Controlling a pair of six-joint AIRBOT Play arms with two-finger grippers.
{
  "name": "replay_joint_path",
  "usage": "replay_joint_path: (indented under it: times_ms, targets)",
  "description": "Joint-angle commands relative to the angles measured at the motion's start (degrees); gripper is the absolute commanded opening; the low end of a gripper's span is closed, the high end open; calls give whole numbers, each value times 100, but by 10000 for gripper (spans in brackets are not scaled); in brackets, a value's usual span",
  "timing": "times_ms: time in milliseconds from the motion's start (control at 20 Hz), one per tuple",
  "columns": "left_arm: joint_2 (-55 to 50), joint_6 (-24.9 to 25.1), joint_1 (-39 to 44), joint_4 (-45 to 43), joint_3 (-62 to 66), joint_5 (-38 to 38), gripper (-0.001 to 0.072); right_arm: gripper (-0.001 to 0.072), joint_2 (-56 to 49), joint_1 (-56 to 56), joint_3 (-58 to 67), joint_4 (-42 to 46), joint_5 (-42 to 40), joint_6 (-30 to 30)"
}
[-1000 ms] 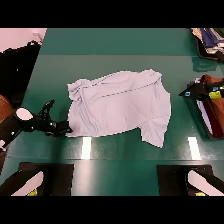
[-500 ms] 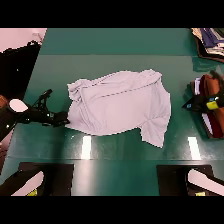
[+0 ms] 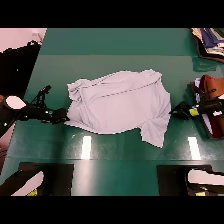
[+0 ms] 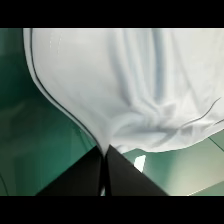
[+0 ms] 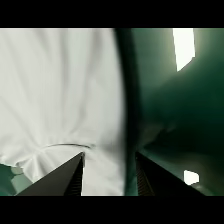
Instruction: Fold the shirts.
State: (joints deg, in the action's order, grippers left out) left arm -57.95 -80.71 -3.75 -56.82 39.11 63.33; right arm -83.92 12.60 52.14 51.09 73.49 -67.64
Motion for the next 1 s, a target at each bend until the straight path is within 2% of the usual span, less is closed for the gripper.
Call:
replay_joint_path:
  times_ms: [0,150,200,300,500,700,950]
  targets:
    - [4,20,2,0,11,-24,22,374,-251,-330,59,197,-103,20]
    - [4,20,2,0,11,83,22,252,-238,-584,59,455,140,35]
    - [4,22,2,2,11,131,21,26,-195,-651,61,439,297,203]
    - [153,20,0,-15,17,227,20,14,55,-754,61,448,422,339]
    - [1172,-31,0,-66,557,343,20,14,1169,-748,476,437,310,310]
    - [1928,-31,2,-66,2186,573,22,13,2297,-743,1888,437,103,208]
    - [2076,-31,2,-63,4876,608,22,14,3456,-737,3709,610,-636,208]
